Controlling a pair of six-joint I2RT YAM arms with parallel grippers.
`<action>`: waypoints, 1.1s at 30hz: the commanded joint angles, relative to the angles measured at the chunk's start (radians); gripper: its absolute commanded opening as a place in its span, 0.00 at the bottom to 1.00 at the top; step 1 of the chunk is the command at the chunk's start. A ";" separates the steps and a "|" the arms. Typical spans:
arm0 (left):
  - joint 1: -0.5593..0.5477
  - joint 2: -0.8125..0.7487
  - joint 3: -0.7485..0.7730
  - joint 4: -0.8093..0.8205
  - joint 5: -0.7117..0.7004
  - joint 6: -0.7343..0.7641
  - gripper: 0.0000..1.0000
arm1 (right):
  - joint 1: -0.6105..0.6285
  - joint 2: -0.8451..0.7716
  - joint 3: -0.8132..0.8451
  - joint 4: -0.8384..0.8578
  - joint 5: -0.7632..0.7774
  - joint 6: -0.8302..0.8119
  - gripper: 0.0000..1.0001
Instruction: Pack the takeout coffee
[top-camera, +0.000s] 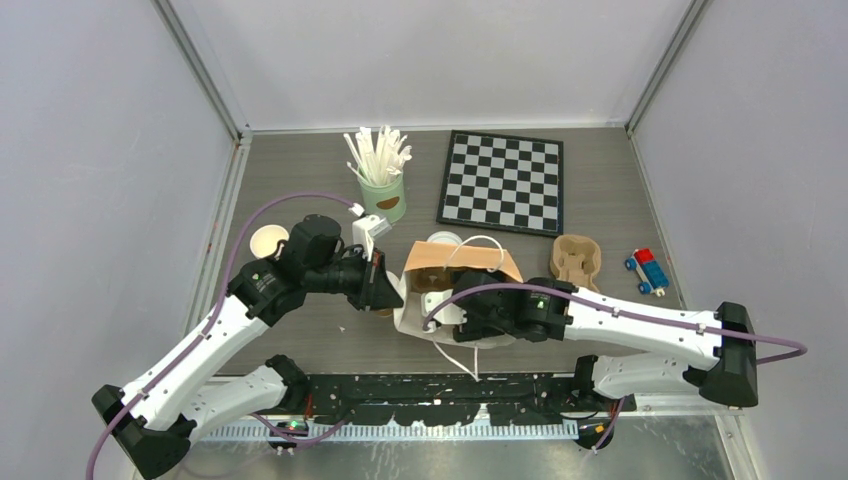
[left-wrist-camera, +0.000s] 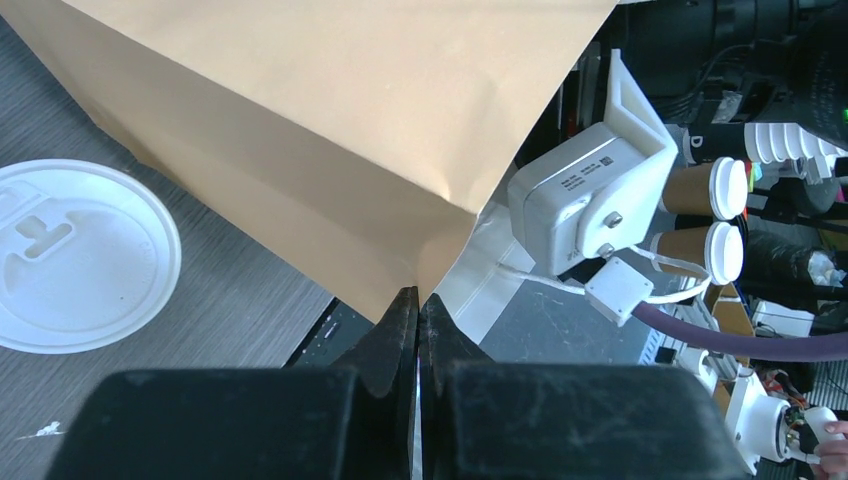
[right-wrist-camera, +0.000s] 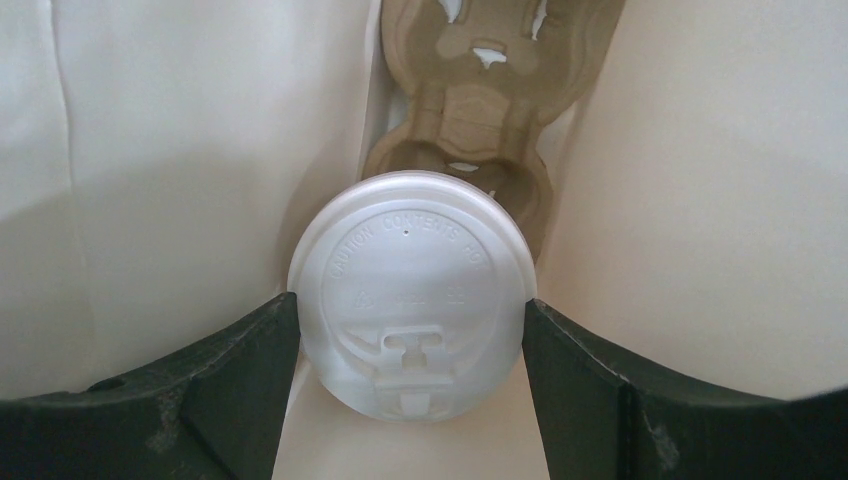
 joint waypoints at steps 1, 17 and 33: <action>0.002 -0.015 0.004 0.038 0.051 0.009 0.00 | -0.007 -0.040 -0.026 0.017 0.033 -0.035 0.80; 0.000 -0.015 0.006 0.022 0.062 0.005 0.00 | -0.026 -0.051 -0.085 0.148 0.050 -0.084 0.80; 0.000 -0.015 0.007 -0.002 0.065 0.010 0.00 | -0.071 -0.063 -0.147 0.188 0.037 -0.086 0.81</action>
